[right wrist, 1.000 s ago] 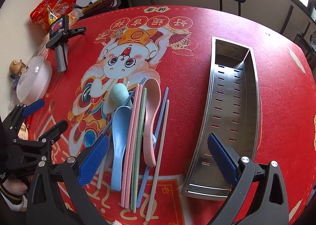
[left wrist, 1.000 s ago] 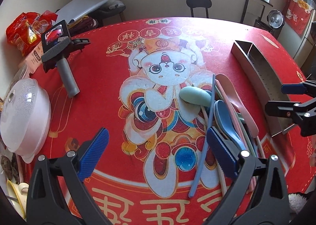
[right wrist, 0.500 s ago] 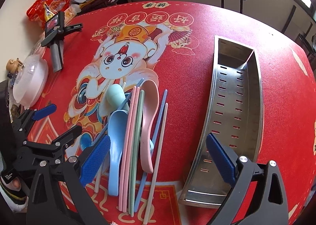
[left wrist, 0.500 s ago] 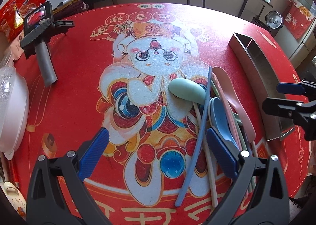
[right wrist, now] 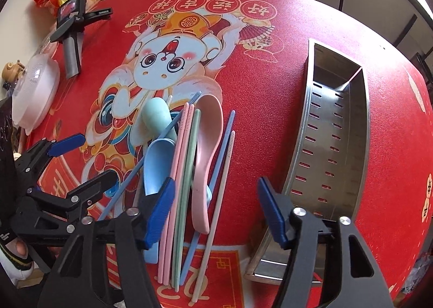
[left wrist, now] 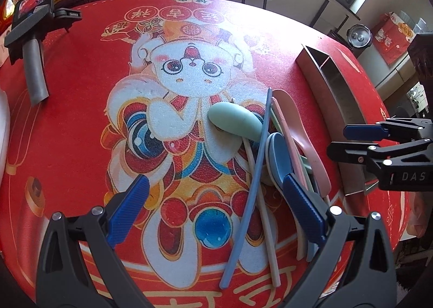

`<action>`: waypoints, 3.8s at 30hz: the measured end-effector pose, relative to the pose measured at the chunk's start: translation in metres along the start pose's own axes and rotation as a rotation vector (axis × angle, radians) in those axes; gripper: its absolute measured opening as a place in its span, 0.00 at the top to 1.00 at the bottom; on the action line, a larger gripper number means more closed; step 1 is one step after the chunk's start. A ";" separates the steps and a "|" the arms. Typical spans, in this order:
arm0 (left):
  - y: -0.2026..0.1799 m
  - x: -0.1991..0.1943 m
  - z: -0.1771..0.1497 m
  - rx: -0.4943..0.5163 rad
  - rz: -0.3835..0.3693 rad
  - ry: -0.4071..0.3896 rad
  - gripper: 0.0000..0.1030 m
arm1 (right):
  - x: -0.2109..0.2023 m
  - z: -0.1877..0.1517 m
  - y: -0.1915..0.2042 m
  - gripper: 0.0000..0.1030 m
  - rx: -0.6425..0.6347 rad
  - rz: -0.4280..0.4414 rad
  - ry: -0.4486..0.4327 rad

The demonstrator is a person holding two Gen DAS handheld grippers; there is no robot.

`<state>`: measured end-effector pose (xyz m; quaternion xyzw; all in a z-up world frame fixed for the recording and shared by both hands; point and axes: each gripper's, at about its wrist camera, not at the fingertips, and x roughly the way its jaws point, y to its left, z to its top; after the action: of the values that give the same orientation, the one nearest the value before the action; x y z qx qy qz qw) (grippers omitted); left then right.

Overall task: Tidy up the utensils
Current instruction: 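Move both tools down toward the pile of pastel spoons and chopsticks, then close left tool on a blue chopstick while right tool grasps a pink spoon, then carry blue chopstick with left tool while right tool carries pink spoon over the tray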

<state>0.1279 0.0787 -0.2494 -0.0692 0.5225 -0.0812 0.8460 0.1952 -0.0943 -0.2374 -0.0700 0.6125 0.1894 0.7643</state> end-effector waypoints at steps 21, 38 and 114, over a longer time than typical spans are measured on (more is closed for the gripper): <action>-0.020 0.029 0.002 0.131 -0.144 0.110 0.73 | 0.036 0.008 -0.005 0.84 0.090 0.107 0.103; -0.027 0.047 0.010 0.111 -0.169 0.132 0.86 | 0.040 0.012 -0.005 0.89 0.120 0.139 0.091; -0.118 0.000 0.081 0.054 -0.319 0.086 0.90 | -0.050 -0.062 -0.132 0.94 0.490 0.147 -0.187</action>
<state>0.1924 -0.0343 -0.1891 -0.1250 0.5383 -0.2311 0.8008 0.1792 -0.2469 -0.2203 0.1795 0.5704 0.0959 0.7958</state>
